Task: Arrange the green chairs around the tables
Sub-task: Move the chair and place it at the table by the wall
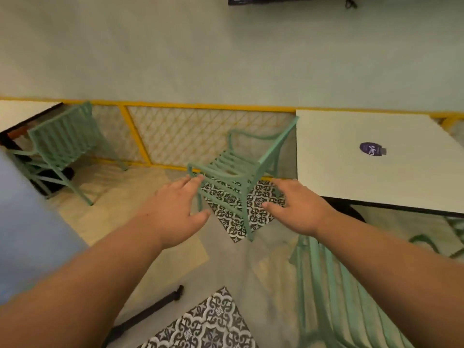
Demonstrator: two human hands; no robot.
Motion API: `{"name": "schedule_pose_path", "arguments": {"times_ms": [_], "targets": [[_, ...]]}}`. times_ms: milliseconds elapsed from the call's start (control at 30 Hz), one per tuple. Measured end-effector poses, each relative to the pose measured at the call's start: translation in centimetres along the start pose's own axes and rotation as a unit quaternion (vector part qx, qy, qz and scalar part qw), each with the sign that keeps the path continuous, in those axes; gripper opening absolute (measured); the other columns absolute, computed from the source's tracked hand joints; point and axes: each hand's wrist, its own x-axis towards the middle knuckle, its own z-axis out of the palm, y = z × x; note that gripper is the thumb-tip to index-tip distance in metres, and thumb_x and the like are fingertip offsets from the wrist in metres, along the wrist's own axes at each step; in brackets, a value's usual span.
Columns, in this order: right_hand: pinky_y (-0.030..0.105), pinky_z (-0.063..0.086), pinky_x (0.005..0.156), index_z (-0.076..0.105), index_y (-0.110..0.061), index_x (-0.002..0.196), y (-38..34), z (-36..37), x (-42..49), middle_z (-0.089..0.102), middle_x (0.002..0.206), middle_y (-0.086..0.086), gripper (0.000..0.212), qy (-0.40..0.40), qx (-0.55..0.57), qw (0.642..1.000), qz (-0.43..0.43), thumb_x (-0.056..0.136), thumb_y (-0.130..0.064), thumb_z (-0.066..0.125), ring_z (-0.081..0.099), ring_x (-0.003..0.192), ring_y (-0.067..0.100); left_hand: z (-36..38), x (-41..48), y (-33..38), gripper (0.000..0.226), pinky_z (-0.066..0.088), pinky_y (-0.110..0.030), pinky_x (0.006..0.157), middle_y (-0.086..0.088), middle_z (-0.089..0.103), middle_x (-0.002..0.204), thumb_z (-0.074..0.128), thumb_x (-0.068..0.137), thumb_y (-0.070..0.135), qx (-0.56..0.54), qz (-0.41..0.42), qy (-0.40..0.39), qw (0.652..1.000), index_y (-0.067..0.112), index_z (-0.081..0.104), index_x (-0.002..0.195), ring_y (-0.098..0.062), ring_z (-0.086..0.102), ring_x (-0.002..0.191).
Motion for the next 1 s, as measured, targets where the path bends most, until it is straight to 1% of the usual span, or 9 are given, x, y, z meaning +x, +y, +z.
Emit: {"name": "schedule_pose_path", "arguments": {"times_ms": [100, 200, 300, 467, 600, 700, 800, 900, 1000], "targets": [[0.043, 0.033, 0.118, 0.029, -0.023, 0.159, 0.3, -1.0, 3.2, 0.037, 0.161, 0.007, 0.081, 0.017, -0.001, 0.999, 0.032, 0.094, -0.063, 0.054, 0.037, 0.145, 0.031, -0.5, 6.0, -0.5, 0.097, 0.031, -0.047, 0.119, -0.002, 0.028, 0.166, 0.035, 0.076, 0.072, -0.014, 0.04, 0.014, 0.999, 0.029, 0.016, 0.161, -0.024, 0.029, 0.149], [0.042, 0.03, 0.118, 0.027, -0.023, 0.16, 1.8, -1.8, 6.7, 0.038, 0.161, 0.006, 0.081, 0.037, -0.004, 0.998, 0.048, 0.094, -0.062, 0.055, 0.032, 0.148, 0.029, -0.1, 12.0, -0.3, 0.091, 0.033, -0.048, 0.117, -0.001, 0.03, 0.165, 0.04, 0.083, 0.071, -0.02, 0.059, 0.025, 0.998, 0.031, 0.014, 0.161, -0.025, 0.032, 0.147], [0.038, 0.033, 0.114, 0.029, -0.022, 0.159, 3.9, -2.3, 10.8, 0.042, 0.157, 0.006, 0.079, 0.038, -0.017, 0.997, 0.064, 0.095, -0.059, 0.056, 0.038, 0.143, 0.024, 0.9, 17.8, -0.3, 0.082, 0.033, -0.046, 0.118, -0.001, 0.033, 0.163, 0.052, 0.092, 0.058, -0.048, 0.078, 0.02, 0.996, 0.029, 0.017, 0.161, -0.024, 0.033, 0.146], [0.04, 0.04, 0.104, 0.036, -0.032, 0.154, 6.7, -2.6, 17.5, 0.053, 0.146, 0.006, 0.068, 0.024, -0.006, 0.996, 0.09, 0.094, -0.058, 0.057, 0.048, 0.129, 0.023, 1.7, 25.9, -2.1, 0.082, 0.032, -0.045, 0.118, 0.001, 0.031, 0.164, 0.054, 0.094, 0.055, -0.054, 0.085, 0.002, 0.995, 0.028, 0.016, 0.162, -0.022, 0.031, 0.147], [0.039, 0.037, 0.112, 0.034, -0.024, 0.157, 8.1, -2.4, 23.0, 0.049, 0.15, 0.007, 0.074, 0.014, 0.005, 0.993, 0.115, 0.094, -0.056, 0.059, 0.045, 0.135, 0.023, 2.7, 31.7, -4.0, 0.081, 0.032, -0.042, 0.119, 0.002, 0.033, 0.163, 0.054, 0.095, 0.054, -0.065, 0.081, -0.011, 0.995, 0.026, 0.019, 0.161, -0.021, 0.032, 0.146], [0.04, 0.044, 0.105, 0.042, -0.032, 0.149, 9.2, -2.4, 27.5, 0.058, 0.134, 0.0, 0.066, 0.015, 0.022, 0.992, 0.123, 0.091, -0.058, 0.059, 0.051, 0.121, 0.019, 3.6, 37.5, -5.1, 0.08, 0.034, -0.043, 0.117, 0.001, 0.034, 0.162, 0.054, 0.094, 0.053, -0.057, 0.091, -0.027, 0.994, 0.025, 0.02, 0.161, -0.022, 0.035, 0.145], [0.041, 0.049, 0.099, 0.044, -0.044, 0.141, 11.0, -1.6, 31.5, 0.056, 0.117, -0.012, 0.056, 0.036, 0.031, 0.99, 0.135, 0.09, -0.059, 0.057, 0.052, 0.11, 0.014, 4.6, 43.9, -4.9, 0.081, 0.038, -0.046, 0.115, 0.0, 0.035, 0.162, 0.055, 0.094, 0.053, -0.065, 0.104, -0.008, 0.992, 0.025, 0.019, 0.161, -0.023, 0.038, 0.143], [0.038, 0.047, 0.099, 0.042, -0.037, 0.148, 13.1, -0.2, 35.2, 0.055, 0.126, -0.008, 0.062, 0.034, 0.031, 0.986, 0.161, 0.092, -0.058, 0.059, 0.055, 0.119, 0.019, 6.6, 48.8, -4.0, 0.081, 0.04, -0.049, 0.113, 0.0, 0.034, 0.162, 0.054, 0.093, 0.054, -0.083, 0.109, -0.006, 0.991, 0.026, 0.018, 0.16, -0.026, 0.043, 0.138], [0.042, 0.046, 0.105, 0.039, -0.032, 0.153, 15.5, 0.6, 38.7, 0.052, 0.141, 0.001, 0.072, 0.01, 0.039, 0.982, 0.186, 0.091, -0.061, 0.058, 0.055, 0.125, 0.024, 8.8, 52.1, -2.6, 0.081, 0.036, -0.047, 0.115, -0.003, 0.034, 0.162, 0.053, 0.093, 0.053, -0.096, 0.112, -0.023, 0.989, 0.023, 0.02, 0.16, -0.026, 0.037, 0.143]]}}
